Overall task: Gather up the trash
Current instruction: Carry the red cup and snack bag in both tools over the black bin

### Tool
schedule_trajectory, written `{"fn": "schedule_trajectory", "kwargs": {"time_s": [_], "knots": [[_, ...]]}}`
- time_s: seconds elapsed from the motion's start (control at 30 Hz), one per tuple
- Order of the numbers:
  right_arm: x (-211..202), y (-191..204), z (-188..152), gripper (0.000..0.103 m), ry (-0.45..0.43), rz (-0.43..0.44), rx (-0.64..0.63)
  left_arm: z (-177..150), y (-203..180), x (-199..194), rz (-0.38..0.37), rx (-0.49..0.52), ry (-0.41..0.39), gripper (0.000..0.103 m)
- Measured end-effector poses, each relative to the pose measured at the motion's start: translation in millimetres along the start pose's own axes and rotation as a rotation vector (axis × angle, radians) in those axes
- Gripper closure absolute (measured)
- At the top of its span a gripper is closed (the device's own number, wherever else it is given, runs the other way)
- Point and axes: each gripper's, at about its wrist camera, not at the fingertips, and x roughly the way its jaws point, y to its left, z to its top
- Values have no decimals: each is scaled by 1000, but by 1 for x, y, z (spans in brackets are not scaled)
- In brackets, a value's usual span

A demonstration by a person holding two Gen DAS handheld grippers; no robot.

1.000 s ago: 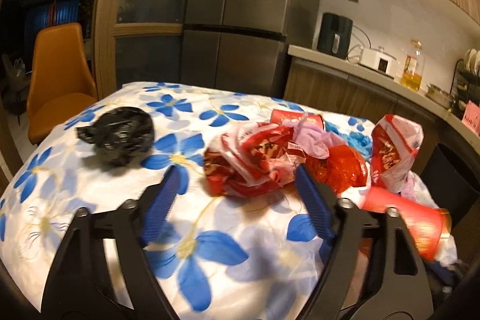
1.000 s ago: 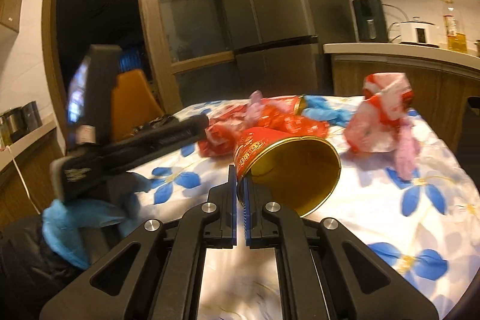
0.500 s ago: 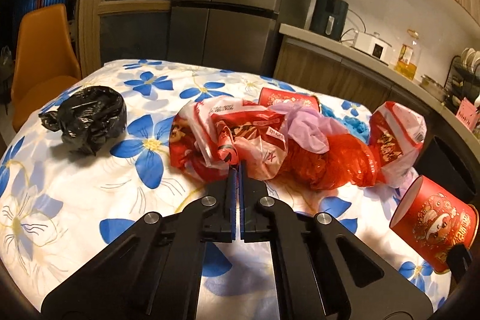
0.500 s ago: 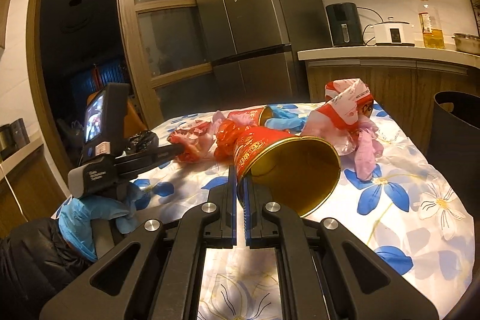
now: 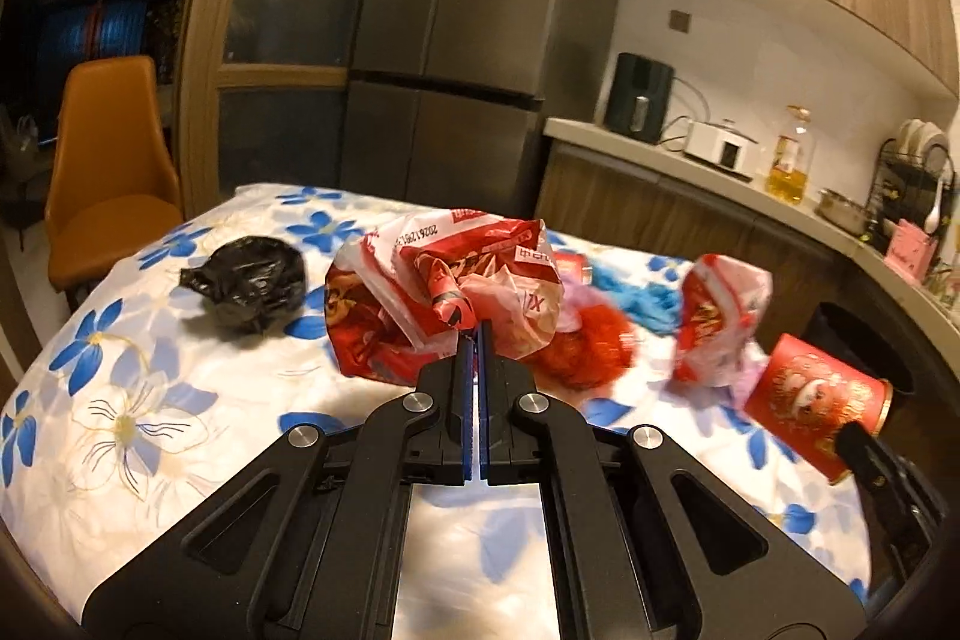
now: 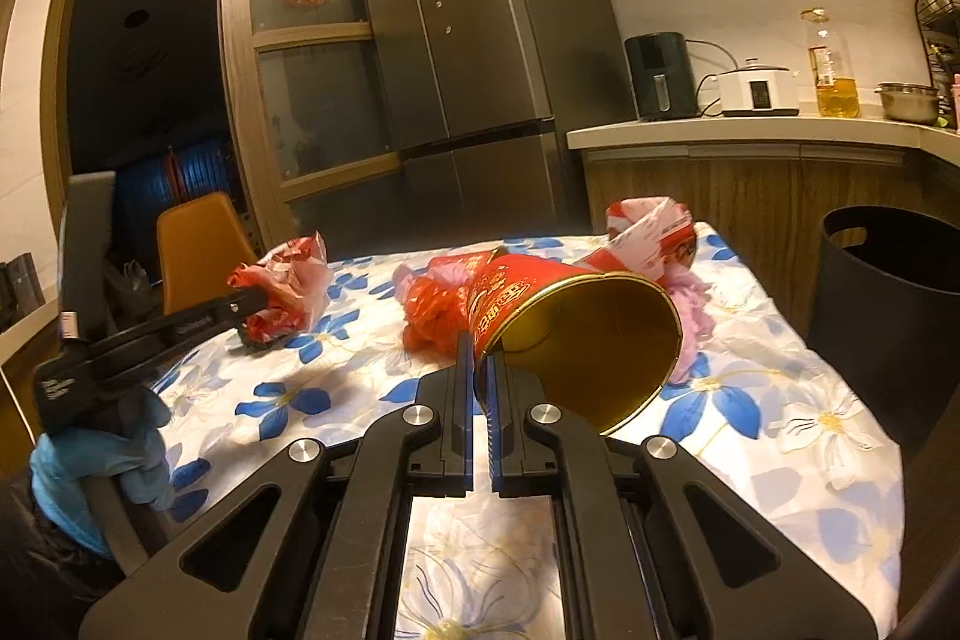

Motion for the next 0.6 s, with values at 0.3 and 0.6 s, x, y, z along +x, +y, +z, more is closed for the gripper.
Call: {"fn": "schedule_trajectory", "kwargs": {"time_s": [0.3, 0.6], "knots": [[-26, -17, 6, 99, -43, -65, 9, 1, -52, -15, -103, 70, -25, 103], [-43, -46, 14, 99, -80, -143, 30, 2, -111, -8, -205, 146, -37, 103]]}}
